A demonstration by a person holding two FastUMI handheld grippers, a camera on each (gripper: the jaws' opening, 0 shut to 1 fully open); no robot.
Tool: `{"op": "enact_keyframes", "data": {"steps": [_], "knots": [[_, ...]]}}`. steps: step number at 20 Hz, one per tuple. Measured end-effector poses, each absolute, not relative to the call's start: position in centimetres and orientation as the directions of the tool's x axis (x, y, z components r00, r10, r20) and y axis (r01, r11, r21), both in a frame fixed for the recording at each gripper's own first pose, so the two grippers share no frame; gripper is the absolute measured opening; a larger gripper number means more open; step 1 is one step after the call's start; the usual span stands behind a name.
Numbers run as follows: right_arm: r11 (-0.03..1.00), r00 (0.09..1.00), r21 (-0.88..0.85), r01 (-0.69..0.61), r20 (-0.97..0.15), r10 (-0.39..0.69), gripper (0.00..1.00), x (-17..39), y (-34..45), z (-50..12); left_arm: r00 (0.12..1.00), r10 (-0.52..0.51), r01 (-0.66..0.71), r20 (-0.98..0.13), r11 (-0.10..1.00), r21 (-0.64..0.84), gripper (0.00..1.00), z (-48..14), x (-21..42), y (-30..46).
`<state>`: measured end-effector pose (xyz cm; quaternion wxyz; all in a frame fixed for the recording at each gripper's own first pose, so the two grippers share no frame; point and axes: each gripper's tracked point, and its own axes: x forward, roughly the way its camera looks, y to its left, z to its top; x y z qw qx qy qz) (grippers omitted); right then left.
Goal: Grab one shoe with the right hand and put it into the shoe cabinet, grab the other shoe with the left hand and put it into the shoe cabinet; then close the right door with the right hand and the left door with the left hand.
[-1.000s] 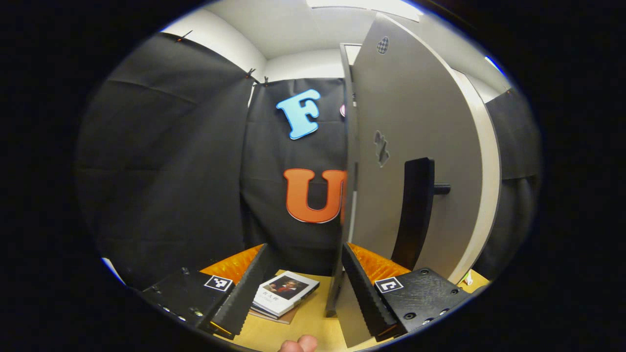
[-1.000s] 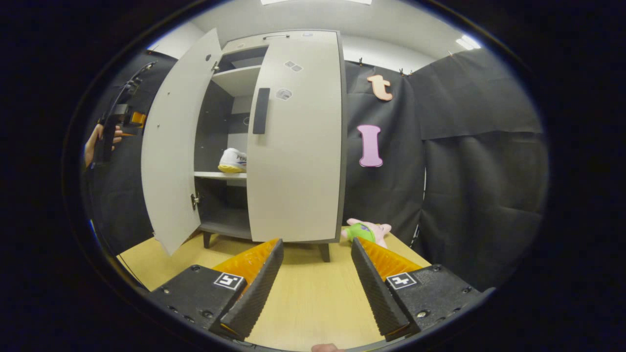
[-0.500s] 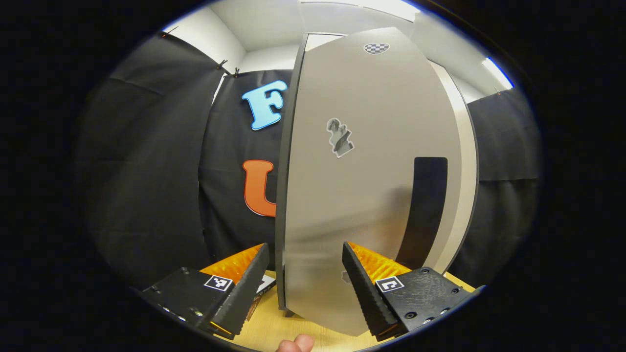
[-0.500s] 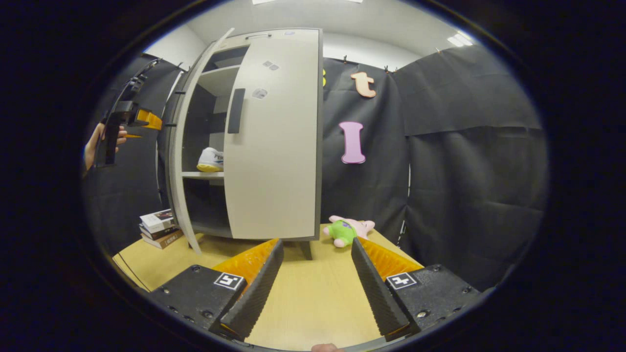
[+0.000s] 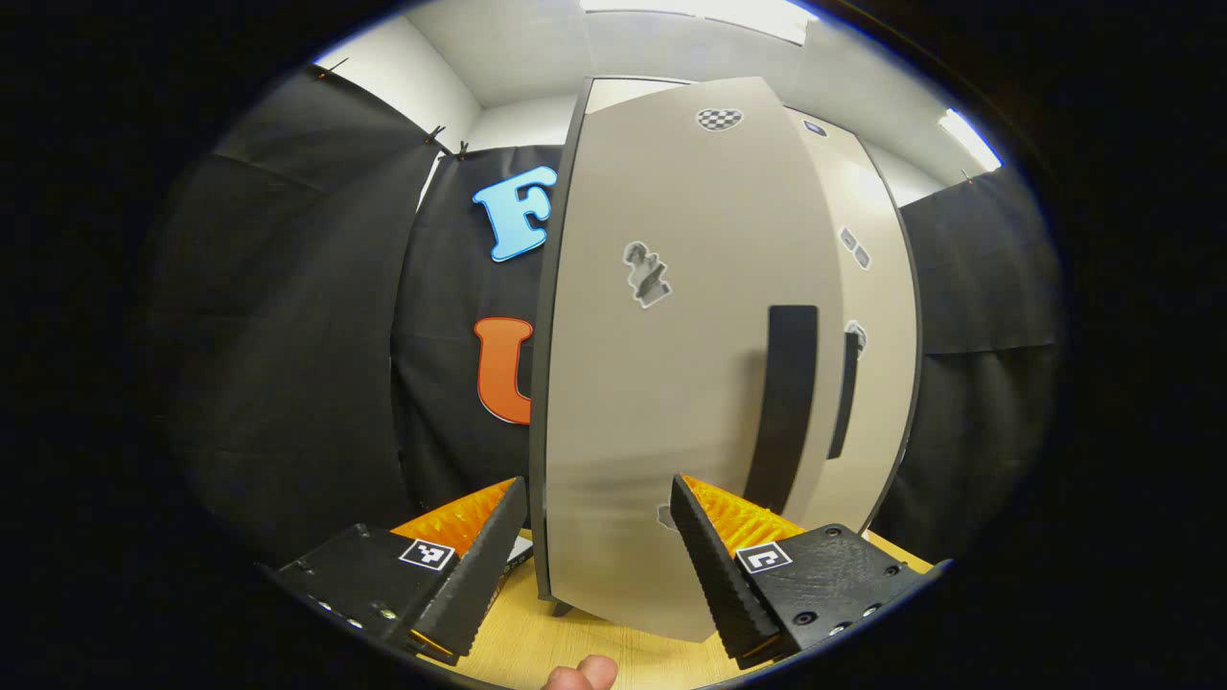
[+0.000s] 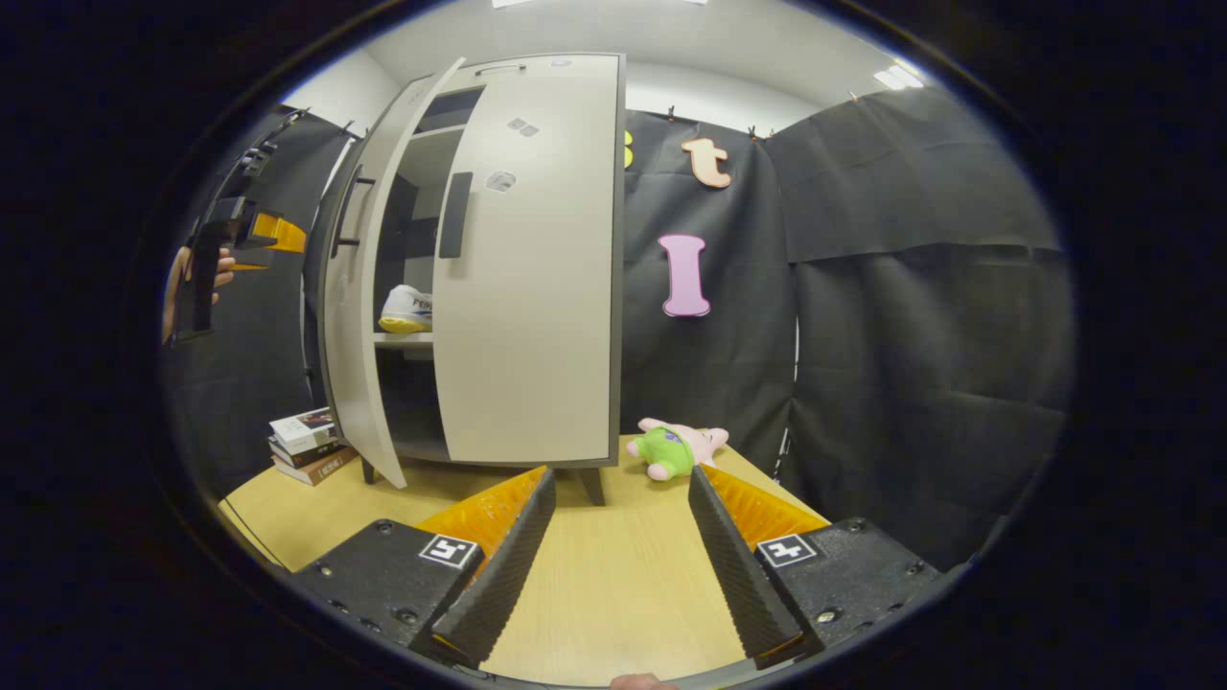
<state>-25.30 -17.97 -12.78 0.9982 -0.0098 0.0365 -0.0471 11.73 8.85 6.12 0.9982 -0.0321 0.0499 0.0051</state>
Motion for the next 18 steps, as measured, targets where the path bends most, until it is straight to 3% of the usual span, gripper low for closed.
{"op": "enact_keyframes", "data": {"steps": [18], "knots": [[0.999,0.995,-0.030,-0.028,-0.094,0.025,0.92,-26.8,-12.0,-14.0,0.992,-0.055,0.057,-0.113,0.998,0.010,0.91,-5.4,-4.8,-1.1]]}}
